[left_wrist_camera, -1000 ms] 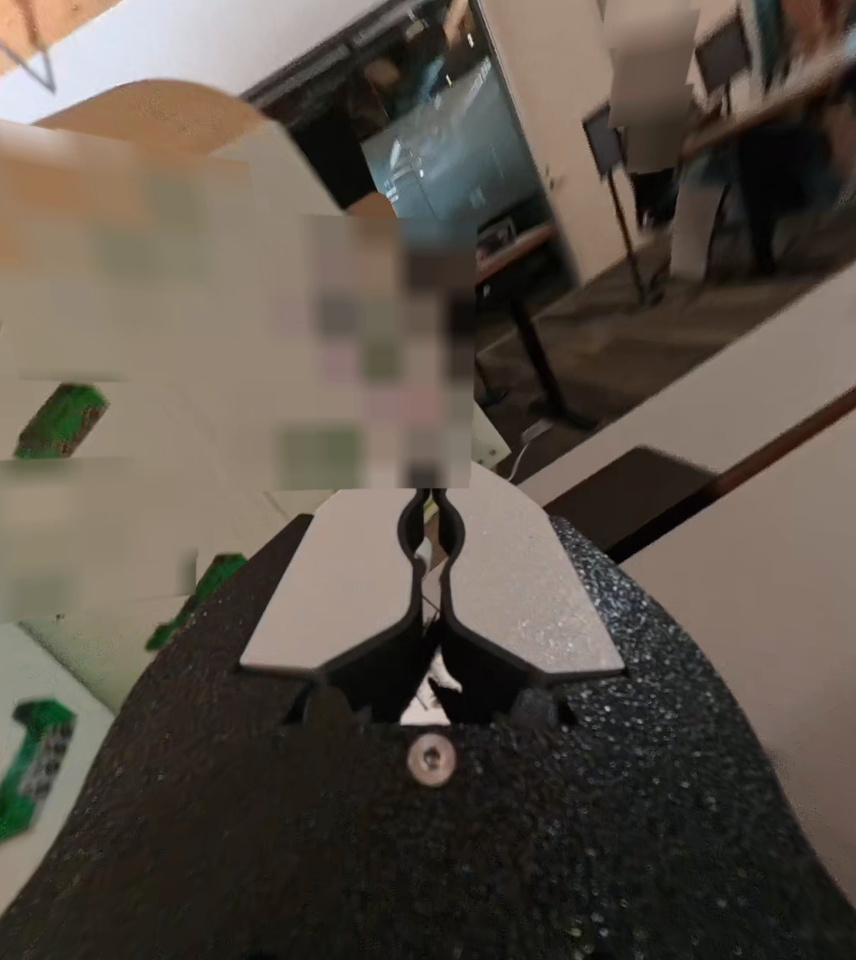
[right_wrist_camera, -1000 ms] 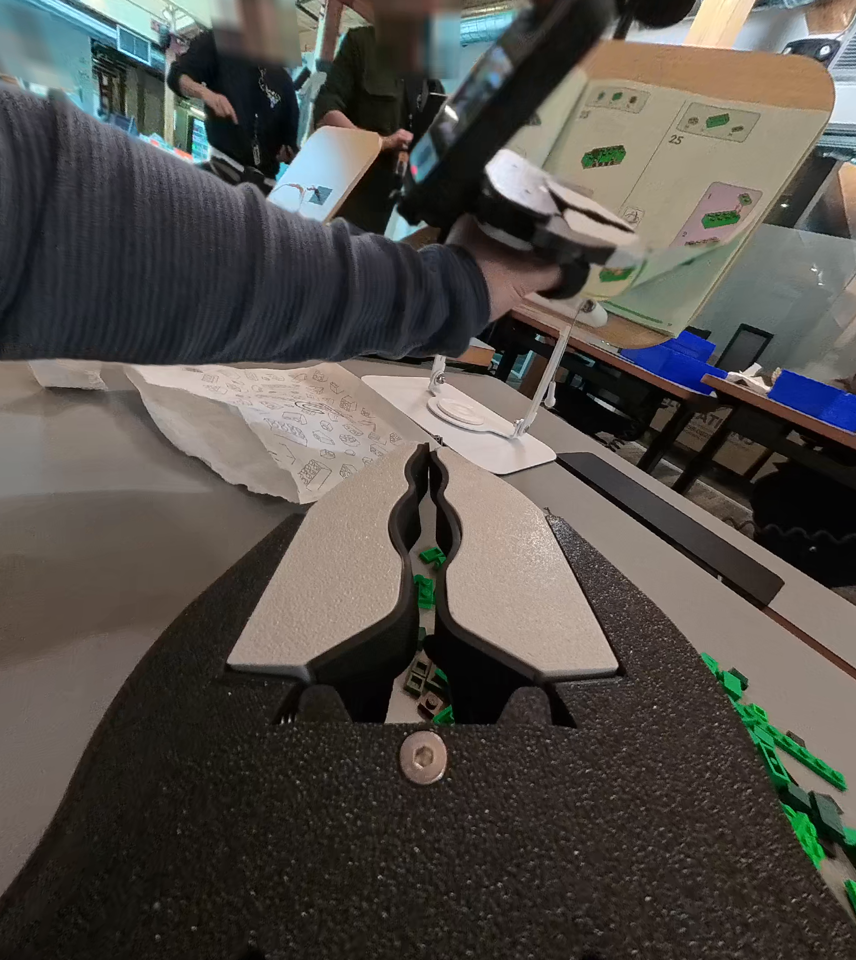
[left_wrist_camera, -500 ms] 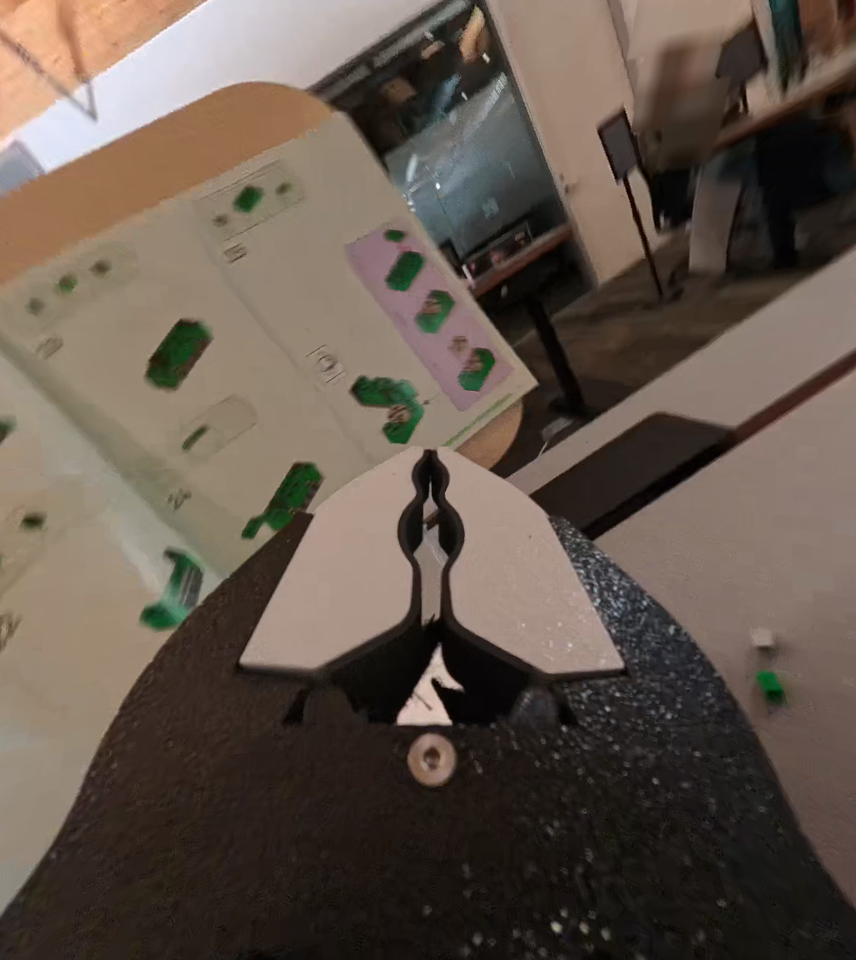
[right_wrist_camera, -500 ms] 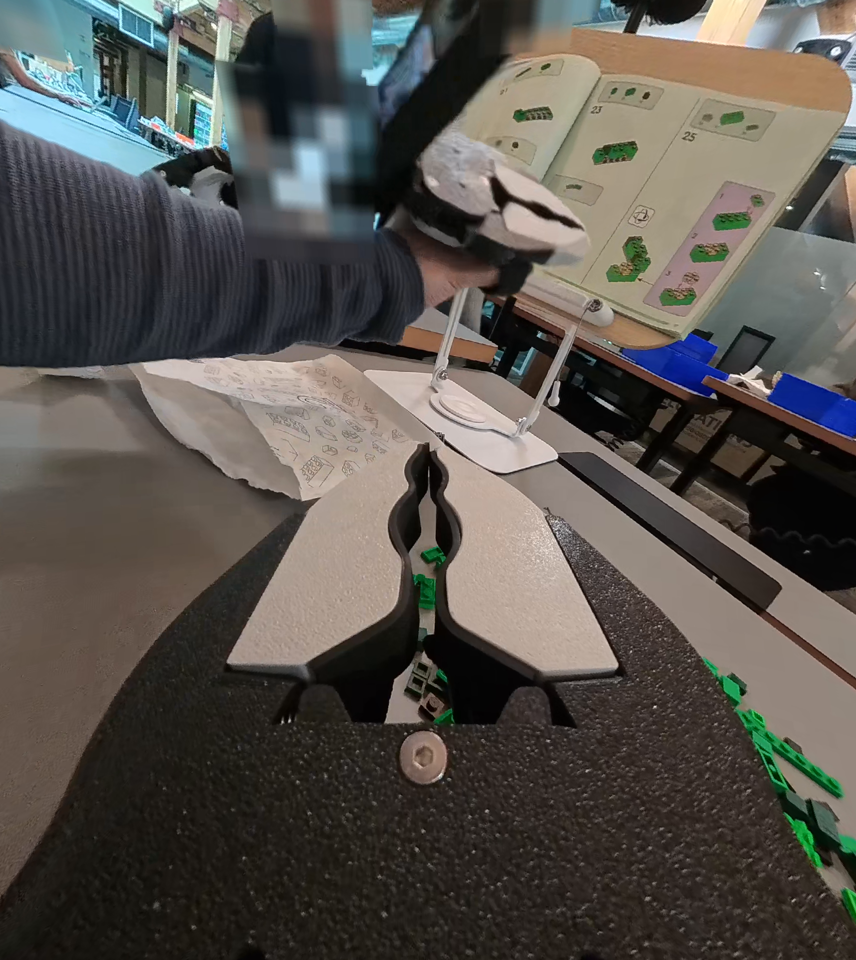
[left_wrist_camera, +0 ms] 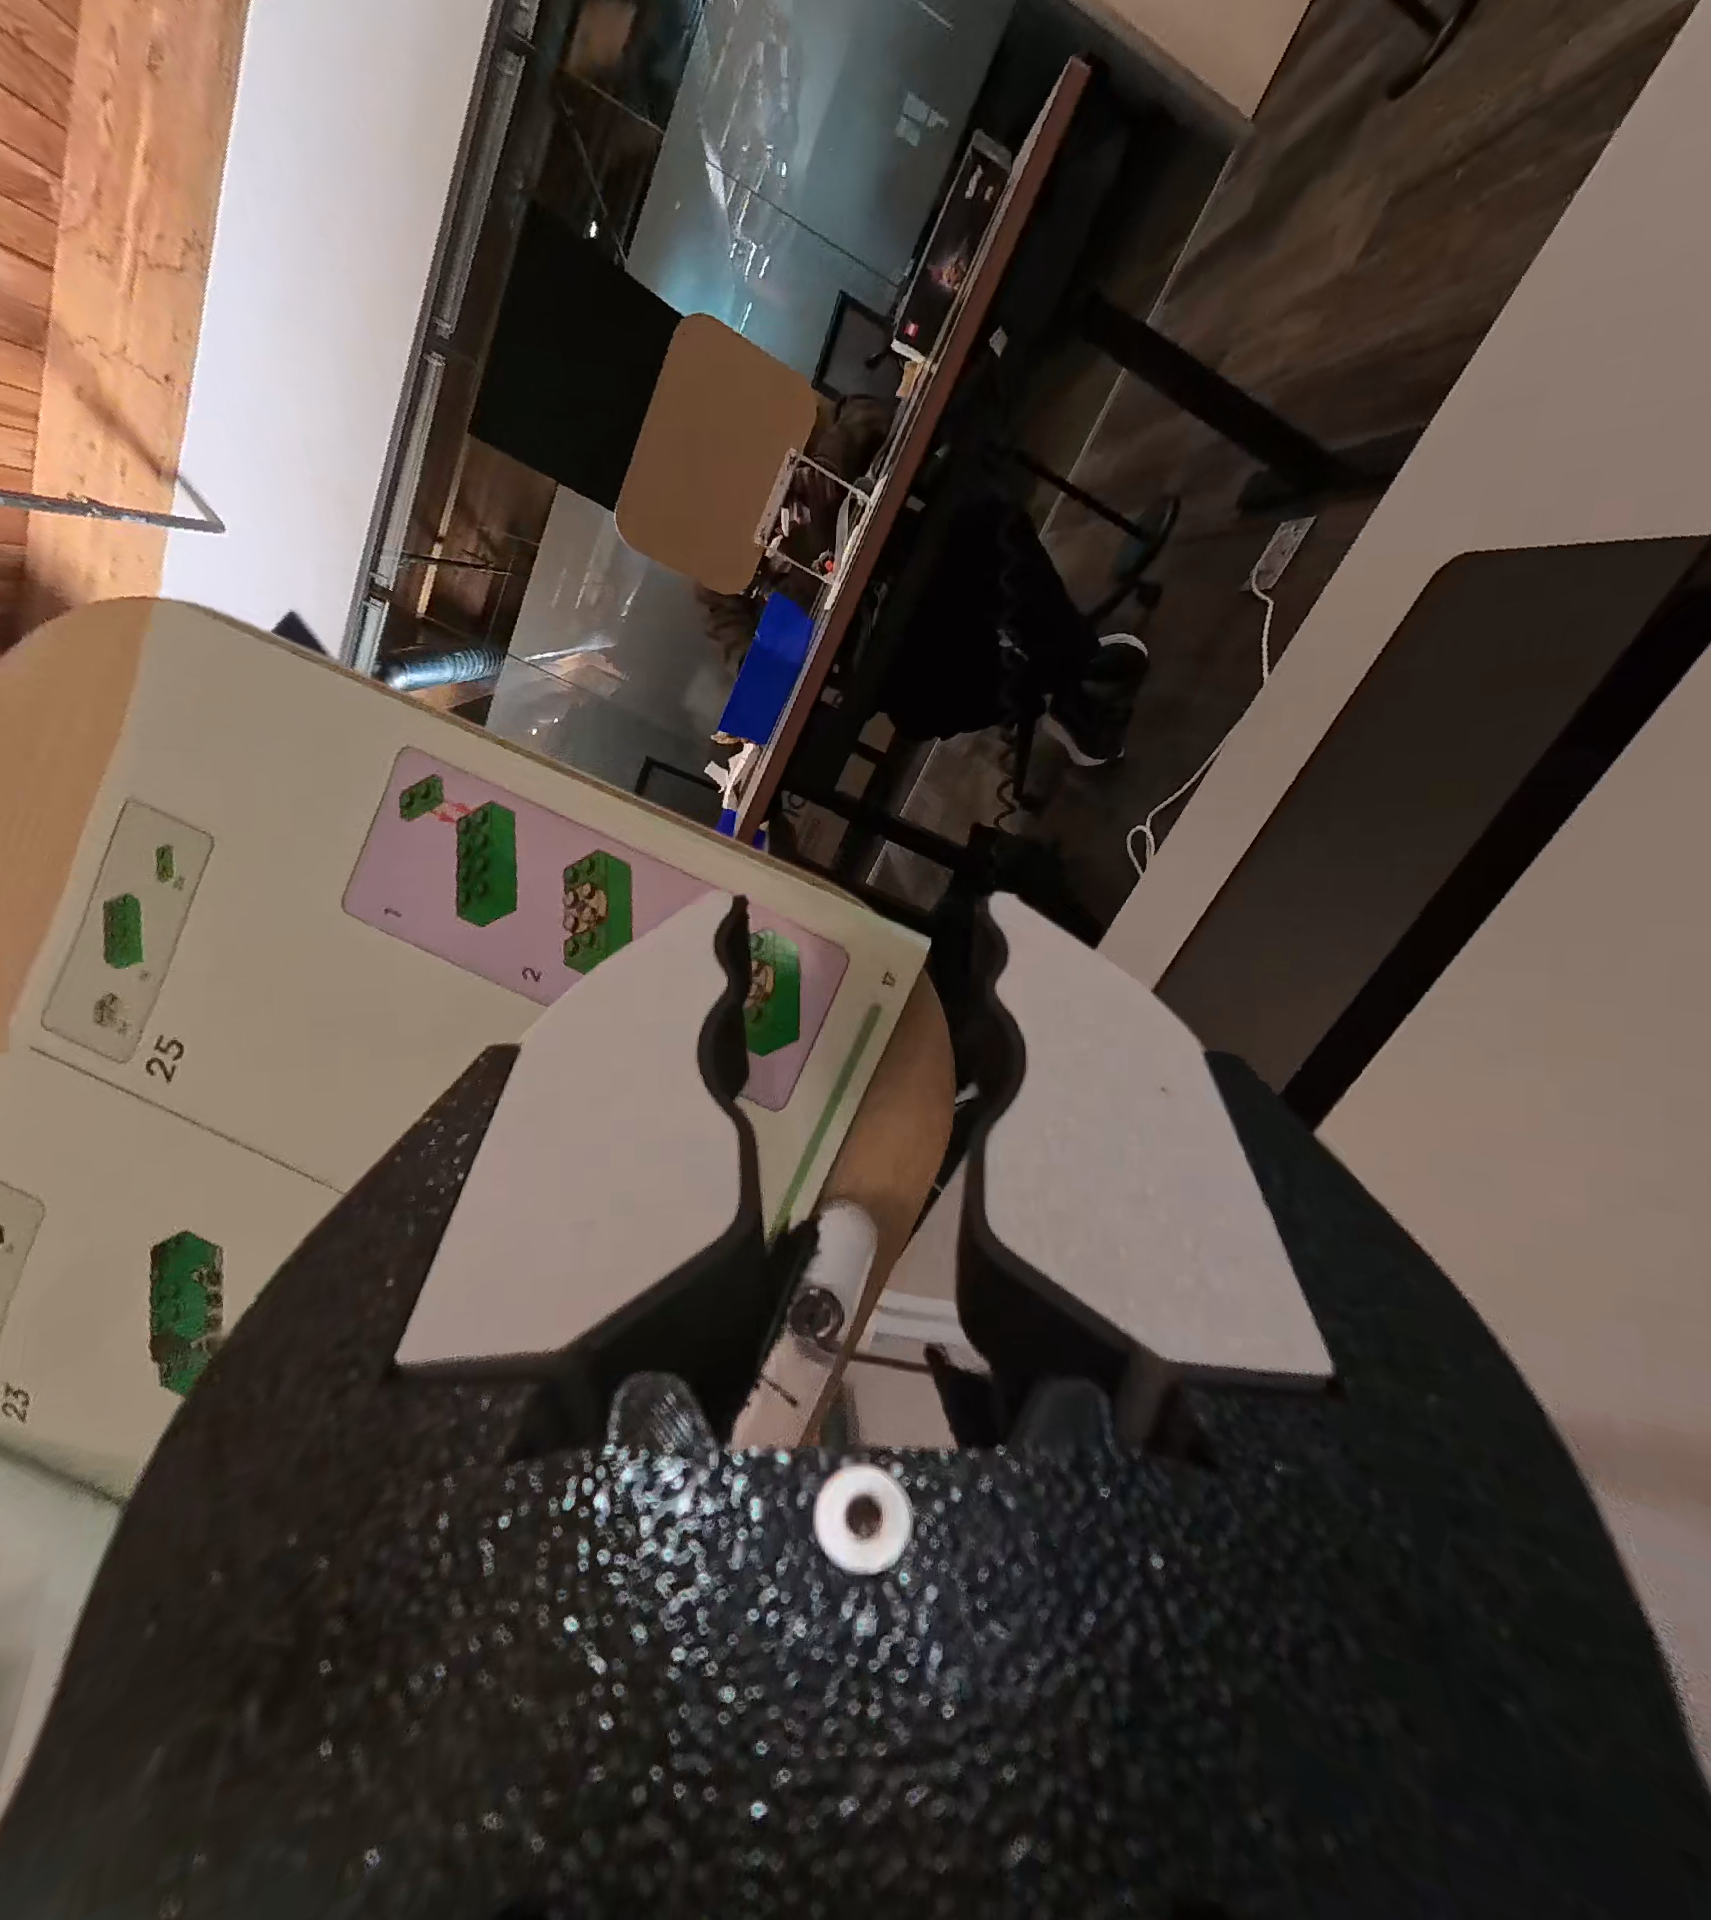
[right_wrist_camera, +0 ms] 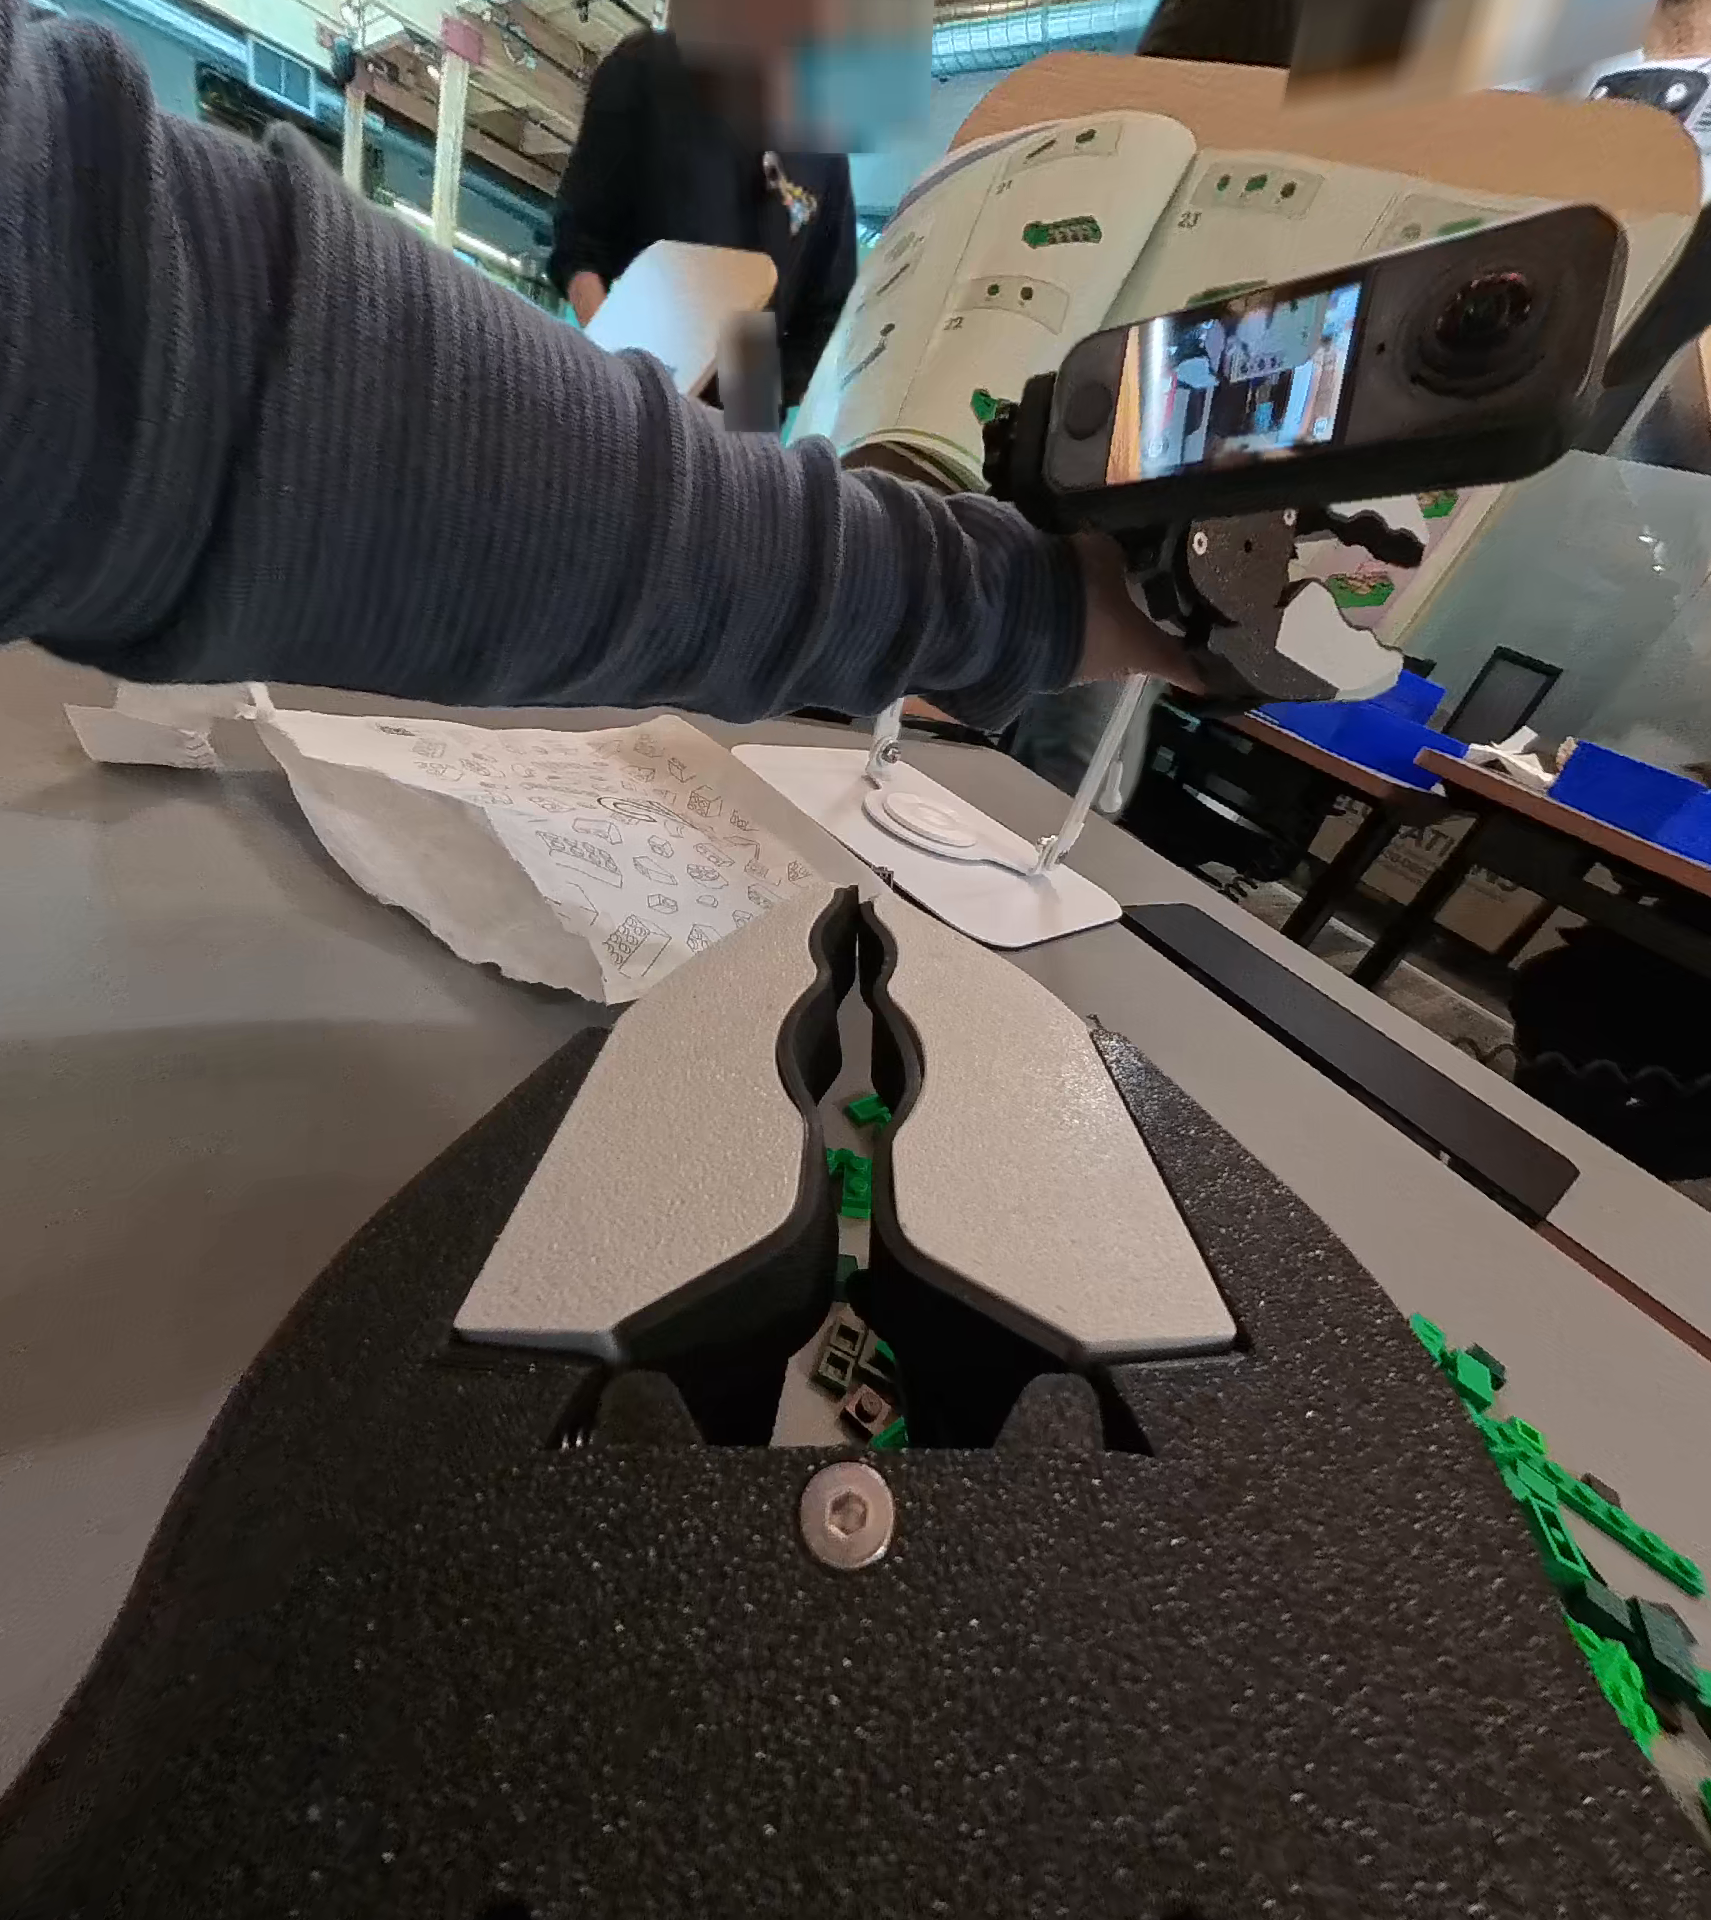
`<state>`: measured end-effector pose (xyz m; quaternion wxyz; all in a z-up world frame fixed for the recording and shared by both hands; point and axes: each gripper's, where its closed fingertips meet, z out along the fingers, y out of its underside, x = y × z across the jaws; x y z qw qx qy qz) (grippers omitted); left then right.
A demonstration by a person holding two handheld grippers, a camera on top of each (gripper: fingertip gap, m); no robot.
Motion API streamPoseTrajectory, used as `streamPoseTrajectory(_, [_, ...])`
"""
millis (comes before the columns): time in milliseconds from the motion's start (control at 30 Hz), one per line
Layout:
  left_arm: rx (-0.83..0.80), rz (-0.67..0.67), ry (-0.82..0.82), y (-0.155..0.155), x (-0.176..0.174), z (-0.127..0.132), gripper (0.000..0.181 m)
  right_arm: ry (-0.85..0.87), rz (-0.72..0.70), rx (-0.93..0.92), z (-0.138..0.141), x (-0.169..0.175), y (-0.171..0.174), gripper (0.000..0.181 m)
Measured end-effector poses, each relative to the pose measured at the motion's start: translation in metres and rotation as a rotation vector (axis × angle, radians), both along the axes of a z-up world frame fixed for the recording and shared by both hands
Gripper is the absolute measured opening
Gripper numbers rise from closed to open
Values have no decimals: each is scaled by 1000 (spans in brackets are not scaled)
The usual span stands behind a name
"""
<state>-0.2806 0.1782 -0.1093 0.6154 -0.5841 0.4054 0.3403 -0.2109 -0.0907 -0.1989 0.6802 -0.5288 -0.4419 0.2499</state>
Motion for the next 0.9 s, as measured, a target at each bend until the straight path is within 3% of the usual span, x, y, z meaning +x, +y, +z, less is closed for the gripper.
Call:
streamPoseTrajectory(300, [6,53,172,5,-6,-11,34,3,0,-12,0,0,1,0])
streamPoseTrajectory(900, [-11,66,126,1,-18,-7,15,8,0,-14,0,0,2,0])
